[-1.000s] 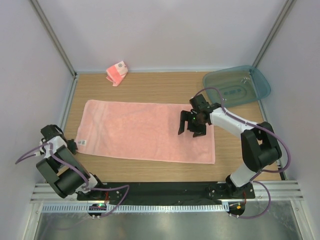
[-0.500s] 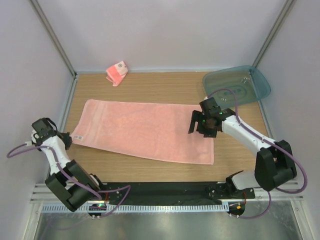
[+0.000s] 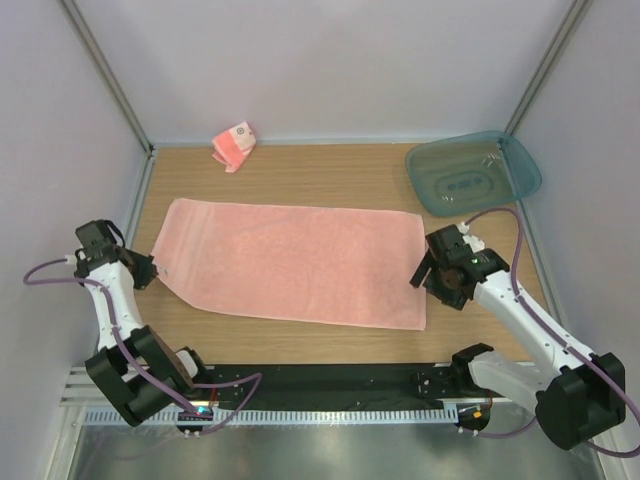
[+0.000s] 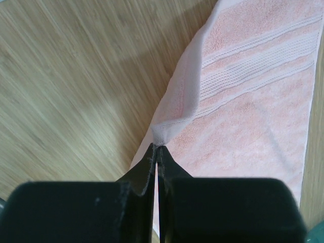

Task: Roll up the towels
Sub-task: Flatten the towel, then fold the towel

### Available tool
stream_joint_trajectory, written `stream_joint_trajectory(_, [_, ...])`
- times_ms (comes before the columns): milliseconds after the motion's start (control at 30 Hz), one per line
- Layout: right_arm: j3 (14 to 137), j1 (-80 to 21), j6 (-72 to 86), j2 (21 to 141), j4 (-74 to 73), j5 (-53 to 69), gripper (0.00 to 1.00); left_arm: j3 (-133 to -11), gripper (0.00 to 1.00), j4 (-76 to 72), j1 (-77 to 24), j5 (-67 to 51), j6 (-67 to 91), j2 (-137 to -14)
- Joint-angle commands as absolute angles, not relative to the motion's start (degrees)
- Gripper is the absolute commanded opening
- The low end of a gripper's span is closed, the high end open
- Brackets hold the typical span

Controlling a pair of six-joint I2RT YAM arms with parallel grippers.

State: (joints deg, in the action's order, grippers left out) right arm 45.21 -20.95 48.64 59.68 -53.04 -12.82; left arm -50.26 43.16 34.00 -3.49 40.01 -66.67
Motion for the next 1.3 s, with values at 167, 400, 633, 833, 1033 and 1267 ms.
stream_joint_trajectory(167, [36.40, -21.18, 53.53, 58.71, -53.44, -10.99, 0.73, -50.28, 0.00, 42.89, 33.57, -6.33, 39.11, -63.99])
stream_joint_trajectory(400, [34.02, -21.36, 53.00, 62.49, -48.08, -7.74, 0.63, -49.83, 0.00, 43.15, 33.57, -5.71, 39.20, -63.11])
stream_joint_trajectory(633, [31.73, -22.32, 52.91, 63.19, -45.70, -4.92, 0.60, -49.31, 0.00, 42.54, 33.57, -5.19, 39.90, -62.49])
stream_joint_trajectory(833, [29.44, -23.12, 52.30, 64.33, -43.16, -3.16, 0.50, -49.39, 0.00, 42.71, 33.58, -5.10, 39.90, -62.75])
stream_joint_trajectory(1033, [29.35, -23.11, 51.07, 64.60, -42.80, -3.95, 0.25, -49.39, 0.00, 42.89, 33.57, -4.57, 39.73, -62.40])
stream_joint_trajectory(1267, [33.04, -23.03, 50.01, 60.48, -47.62, -6.85, 0.05, -49.75, 0.00, 45.17, 33.57, -2.38, 39.64, -60.13])
